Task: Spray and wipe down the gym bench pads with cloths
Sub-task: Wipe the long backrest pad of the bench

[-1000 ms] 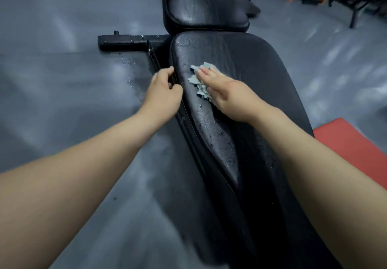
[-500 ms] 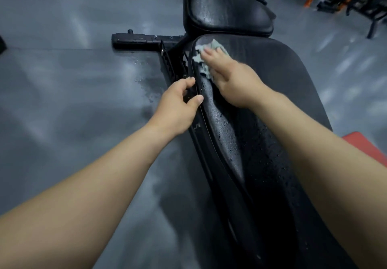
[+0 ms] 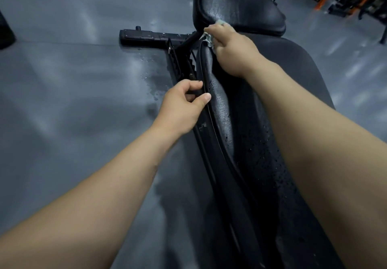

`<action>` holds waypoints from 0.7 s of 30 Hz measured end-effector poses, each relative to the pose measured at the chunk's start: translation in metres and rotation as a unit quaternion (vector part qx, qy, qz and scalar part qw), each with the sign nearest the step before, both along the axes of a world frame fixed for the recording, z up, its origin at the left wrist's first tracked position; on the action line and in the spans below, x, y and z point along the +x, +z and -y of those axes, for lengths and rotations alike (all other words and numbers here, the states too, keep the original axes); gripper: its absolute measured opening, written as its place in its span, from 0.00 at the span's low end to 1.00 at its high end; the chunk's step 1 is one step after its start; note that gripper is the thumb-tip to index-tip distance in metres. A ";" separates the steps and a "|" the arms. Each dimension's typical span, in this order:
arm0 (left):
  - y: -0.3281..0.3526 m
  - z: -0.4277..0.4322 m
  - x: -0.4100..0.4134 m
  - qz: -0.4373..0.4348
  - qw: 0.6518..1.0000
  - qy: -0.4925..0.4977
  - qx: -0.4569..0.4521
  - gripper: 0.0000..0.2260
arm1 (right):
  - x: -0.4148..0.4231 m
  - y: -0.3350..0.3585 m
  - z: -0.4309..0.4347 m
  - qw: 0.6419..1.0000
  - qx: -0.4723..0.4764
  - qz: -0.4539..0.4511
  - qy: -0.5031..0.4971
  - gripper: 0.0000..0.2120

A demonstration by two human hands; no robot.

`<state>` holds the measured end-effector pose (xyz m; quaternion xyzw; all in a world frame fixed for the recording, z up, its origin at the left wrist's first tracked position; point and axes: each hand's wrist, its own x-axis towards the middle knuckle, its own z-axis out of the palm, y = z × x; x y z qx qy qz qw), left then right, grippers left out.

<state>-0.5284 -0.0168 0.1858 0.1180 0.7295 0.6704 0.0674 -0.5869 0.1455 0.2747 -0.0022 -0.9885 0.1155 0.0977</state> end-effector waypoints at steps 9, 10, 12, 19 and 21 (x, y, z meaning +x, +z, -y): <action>0.024 0.018 -0.020 0.107 0.994 0.007 0.030 0.10 | 0.043 -0.016 0.015 0.997 0.005 0.002 0.082 0.19; 0.026 0.018 -0.023 0.112 0.993 0.023 0.029 0.10 | 0.050 -0.020 0.016 0.996 0.002 0.000 0.090 0.19; 0.030 0.019 -0.026 0.117 0.992 0.050 0.016 0.09 | 0.066 -0.028 0.017 0.994 -0.003 -0.007 0.105 0.17; 0.035 0.018 -0.016 0.100 0.991 0.081 -0.025 0.10 | 0.126 -0.052 0.016 0.988 0.011 -0.029 0.154 0.17; 0.035 0.015 -0.010 0.093 0.993 0.072 -0.032 0.10 | 0.151 -0.060 0.015 0.984 0.010 -0.048 0.174 0.17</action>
